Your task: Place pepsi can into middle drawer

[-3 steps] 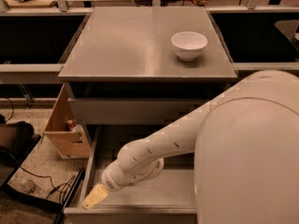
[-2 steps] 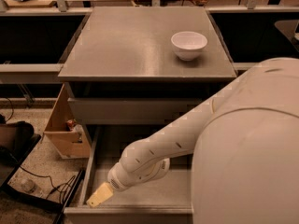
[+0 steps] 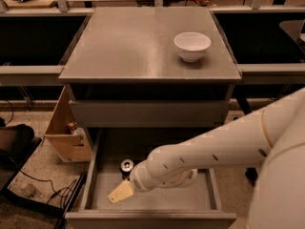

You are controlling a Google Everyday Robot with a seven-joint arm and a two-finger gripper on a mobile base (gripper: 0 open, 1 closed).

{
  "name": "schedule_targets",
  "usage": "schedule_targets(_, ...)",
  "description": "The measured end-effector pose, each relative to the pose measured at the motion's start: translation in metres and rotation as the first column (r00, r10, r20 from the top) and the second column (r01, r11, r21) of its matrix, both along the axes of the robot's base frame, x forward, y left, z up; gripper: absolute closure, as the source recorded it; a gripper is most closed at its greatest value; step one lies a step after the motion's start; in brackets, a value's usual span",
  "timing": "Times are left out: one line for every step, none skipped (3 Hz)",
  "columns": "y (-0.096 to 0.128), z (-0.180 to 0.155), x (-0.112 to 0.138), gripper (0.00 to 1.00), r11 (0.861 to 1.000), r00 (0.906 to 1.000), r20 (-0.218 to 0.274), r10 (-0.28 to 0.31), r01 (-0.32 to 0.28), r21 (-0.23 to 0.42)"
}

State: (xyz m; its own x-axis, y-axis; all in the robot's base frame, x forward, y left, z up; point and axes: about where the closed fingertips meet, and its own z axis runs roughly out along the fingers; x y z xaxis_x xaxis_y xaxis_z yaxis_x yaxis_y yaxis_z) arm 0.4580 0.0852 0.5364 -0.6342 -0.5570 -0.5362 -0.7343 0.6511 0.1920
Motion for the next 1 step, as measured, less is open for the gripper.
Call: schedule_targets(-0.0497, 0.0295, 0.0040, 0.00, 0.986, 0.9839, 0.069, -0.165, 0.165, -0.004)
